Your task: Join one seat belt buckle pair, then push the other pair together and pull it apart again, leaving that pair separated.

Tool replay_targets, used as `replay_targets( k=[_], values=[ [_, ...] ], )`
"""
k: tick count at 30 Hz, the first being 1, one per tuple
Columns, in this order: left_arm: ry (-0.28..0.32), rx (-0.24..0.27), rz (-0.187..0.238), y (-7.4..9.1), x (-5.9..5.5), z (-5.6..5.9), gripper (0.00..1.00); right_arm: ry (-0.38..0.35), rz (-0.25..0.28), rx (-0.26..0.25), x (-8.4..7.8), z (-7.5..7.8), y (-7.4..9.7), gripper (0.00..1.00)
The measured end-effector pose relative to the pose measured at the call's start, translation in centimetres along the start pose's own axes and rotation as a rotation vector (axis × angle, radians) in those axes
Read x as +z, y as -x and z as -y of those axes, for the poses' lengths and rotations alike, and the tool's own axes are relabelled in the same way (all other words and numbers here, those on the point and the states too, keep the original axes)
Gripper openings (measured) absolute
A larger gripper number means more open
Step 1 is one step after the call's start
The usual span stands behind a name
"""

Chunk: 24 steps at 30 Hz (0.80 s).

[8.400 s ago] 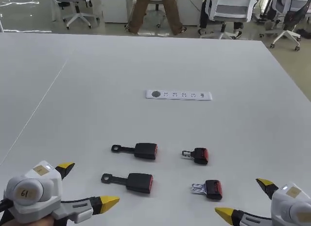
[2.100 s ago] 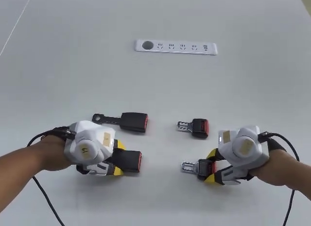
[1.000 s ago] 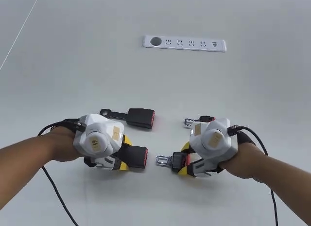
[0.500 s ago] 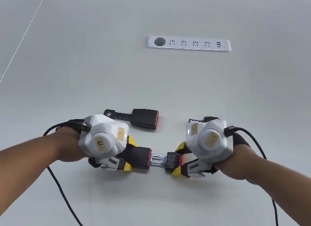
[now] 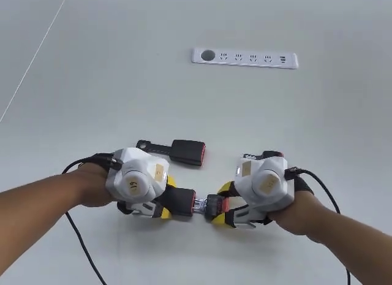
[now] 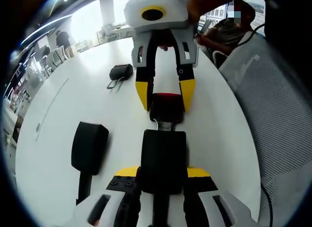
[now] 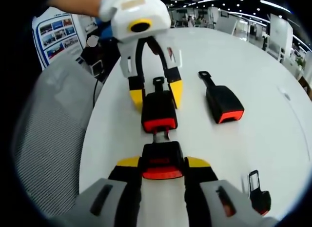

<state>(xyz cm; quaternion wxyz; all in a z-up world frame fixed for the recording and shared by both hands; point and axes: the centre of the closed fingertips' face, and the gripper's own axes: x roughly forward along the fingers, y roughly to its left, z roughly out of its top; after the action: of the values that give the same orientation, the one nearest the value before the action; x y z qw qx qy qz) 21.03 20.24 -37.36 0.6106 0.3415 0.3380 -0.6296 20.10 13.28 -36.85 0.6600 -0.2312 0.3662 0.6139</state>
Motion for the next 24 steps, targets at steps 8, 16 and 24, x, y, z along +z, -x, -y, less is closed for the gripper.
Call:
replay_targets(
  k=[8,16,24],
  values=[
    [-0.006,-0.006,-0.014,0.0,0.0,0.0,0.33,-0.029,0.029,-0.013,0.7,-0.1,-0.5,0.32],
    [-0.029,-0.020,-0.023,0.0,-0.1,0.0,0.33,-0.038,0.041,-0.020,1.8,-0.2,-1.3,0.31],
    [-0.055,-0.041,-0.026,-0.2,-0.3,0.1,0.33,-0.043,0.021,-0.015,1.4,-0.3,-1.4,0.32]
  ],
)
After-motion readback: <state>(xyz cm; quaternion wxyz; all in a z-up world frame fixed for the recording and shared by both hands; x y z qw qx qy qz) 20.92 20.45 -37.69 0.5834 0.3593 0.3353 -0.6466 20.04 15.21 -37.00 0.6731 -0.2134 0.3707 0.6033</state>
